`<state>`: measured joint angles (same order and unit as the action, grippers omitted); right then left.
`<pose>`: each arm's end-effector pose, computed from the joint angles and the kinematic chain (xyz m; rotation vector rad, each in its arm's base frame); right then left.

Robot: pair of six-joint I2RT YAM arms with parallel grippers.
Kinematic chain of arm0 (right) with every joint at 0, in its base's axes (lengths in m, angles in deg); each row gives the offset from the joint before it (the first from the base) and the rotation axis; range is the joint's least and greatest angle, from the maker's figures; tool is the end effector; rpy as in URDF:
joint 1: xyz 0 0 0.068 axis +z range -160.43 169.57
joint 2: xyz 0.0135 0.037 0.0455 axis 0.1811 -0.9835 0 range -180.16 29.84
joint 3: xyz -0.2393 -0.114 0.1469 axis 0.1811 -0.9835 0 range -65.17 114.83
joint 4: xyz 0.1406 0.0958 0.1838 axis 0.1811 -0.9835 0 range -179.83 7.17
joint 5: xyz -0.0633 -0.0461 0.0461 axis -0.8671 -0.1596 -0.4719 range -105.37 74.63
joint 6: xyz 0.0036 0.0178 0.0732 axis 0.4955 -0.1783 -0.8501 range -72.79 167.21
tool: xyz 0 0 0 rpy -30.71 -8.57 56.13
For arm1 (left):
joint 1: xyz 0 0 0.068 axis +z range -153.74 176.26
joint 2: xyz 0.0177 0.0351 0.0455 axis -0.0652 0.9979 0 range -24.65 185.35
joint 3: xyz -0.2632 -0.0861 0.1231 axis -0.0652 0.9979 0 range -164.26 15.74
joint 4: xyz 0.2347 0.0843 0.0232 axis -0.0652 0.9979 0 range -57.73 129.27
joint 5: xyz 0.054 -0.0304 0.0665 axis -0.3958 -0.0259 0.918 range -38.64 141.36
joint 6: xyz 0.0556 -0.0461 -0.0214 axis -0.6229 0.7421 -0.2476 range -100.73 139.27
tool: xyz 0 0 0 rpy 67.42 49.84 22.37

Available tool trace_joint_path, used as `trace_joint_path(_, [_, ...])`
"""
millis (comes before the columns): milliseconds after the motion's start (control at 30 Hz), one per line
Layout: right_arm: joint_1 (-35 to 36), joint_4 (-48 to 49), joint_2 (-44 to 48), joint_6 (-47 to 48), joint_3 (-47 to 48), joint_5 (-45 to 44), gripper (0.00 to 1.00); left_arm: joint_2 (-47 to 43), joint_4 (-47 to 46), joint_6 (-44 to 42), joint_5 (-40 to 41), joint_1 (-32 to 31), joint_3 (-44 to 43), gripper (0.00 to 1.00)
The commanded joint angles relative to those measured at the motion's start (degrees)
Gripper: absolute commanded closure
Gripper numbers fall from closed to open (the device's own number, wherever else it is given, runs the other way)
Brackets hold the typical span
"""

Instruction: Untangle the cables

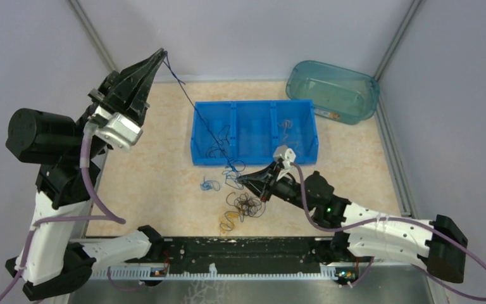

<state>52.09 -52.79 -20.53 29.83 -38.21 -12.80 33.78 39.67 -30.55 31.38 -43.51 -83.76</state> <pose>0.0926 0.1843 0.3190 -0.6371 1.4304 1.1557 0.0731 -0.0890 0.6376 0.9114 0.4639 -0.0116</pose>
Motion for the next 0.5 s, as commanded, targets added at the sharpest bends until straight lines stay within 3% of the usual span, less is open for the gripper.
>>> trace_joint_path(0, [0.58, 4.12, 6.36, -4.8, -5.42, -5.55, 0.97, 0.63, -8.37, -9.02, 12.43, -0.22, -1.84, 1.0])
trace_joint_path(333, [0.6, 8.12, 11.85, -11.31, -12.66, -9.59, 0.96, 3.24, -15.2, -16.27, 20.35, -0.22, -4.52, 1.0])
trace_joint_path(467, [0.58, 8.52, 13.32, -12.55, -14.26, -10.98, 0.96, 4.17, -13.89, -15.15, 20.02, -0.22, -8.12, 1.0])
